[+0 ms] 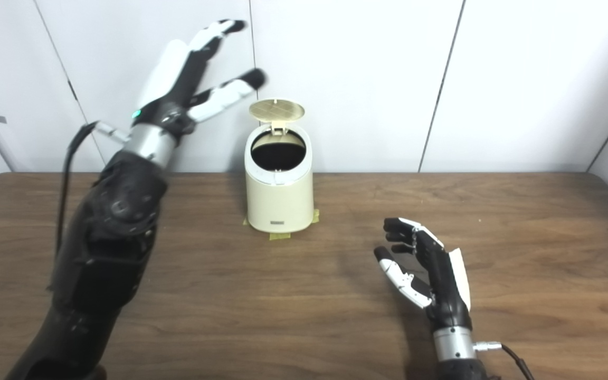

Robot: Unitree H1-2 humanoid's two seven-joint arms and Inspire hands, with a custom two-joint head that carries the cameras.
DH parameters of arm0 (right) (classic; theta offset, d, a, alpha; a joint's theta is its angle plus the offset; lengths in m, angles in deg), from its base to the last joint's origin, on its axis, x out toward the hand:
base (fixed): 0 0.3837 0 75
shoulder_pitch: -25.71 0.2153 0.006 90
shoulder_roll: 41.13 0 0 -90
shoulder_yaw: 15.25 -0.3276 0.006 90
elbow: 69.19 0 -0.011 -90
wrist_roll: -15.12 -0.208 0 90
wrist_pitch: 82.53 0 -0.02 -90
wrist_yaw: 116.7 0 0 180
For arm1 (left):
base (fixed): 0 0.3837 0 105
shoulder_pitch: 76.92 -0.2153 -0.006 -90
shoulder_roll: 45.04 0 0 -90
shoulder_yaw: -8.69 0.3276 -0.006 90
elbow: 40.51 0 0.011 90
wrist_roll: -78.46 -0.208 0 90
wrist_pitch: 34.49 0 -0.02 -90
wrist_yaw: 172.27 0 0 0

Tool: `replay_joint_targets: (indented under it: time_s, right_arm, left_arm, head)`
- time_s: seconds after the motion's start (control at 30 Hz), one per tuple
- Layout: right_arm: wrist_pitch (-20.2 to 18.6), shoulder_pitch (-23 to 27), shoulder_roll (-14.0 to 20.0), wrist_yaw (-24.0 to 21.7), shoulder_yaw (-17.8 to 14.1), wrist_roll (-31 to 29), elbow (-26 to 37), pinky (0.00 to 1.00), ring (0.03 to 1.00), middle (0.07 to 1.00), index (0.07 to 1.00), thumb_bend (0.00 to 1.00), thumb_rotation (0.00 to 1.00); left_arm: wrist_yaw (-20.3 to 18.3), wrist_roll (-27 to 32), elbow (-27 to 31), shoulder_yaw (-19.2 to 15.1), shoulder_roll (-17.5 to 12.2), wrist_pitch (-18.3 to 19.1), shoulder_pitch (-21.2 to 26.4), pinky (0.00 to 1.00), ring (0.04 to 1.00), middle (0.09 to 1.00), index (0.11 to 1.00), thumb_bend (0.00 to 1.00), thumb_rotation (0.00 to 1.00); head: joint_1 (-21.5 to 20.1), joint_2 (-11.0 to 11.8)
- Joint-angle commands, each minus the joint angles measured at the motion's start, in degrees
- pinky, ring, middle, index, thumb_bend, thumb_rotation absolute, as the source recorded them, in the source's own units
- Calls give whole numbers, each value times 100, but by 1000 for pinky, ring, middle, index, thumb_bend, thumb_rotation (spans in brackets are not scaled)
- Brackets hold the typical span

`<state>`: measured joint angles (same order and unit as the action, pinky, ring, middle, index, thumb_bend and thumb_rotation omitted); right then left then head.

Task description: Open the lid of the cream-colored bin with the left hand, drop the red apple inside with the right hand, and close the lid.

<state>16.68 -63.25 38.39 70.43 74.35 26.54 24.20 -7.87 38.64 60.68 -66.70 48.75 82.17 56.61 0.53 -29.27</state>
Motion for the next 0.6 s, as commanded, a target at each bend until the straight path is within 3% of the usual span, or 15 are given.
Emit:
replay_joint_targets:
  time_s: [0.0, 0.1, 0.23, 0.5, 0.57]
  right_arm:
    - [161, 125, -31, 10, -26, -57, 95, 644, 702, 716, 701, 241, 367]
    - [146, 126, -34, 2, -26, -44, 94, 640, 703, 717, 703, 237, 370]
    - [176, 143, -39, 24, -27, -11, 49, 636, 701, 715, 699, 235, 373]
    - [111, 141, -39, 18, -23, 25, 53, 645, 707, 722, 705, 230, 344]
    - [87, 136, -47, 7, -32, -6, 76, 646, 709, 723, 707, 236, 376]
  left_arm:
    - [-160, -445, -88, 18, -129, 23, 453, 1000, 1000, 982, 947, 990, 981]
    - [-528, -1093, -373, 169, -154, 25, 714, 1000, 1000, 986, 957, 998, 956]
    - [-577, -1691, -785, 474, -218, 8, 963, 1000, 1000, 981, 957, 1000, 925]
    - [-459, -2024, -1358, 740, -185, -121, 1094, 1000, 1000, 962, 938, 1000, 922]
    - [-431, -2016, -1455, 763, -179, -147, 1093, 1000, 1000, 960, 933, 1000, 918]
  head:
    - [4, -2]
    - [10, 15]
    - [10, 49]
    - [20, 54]
    - [19, 45]
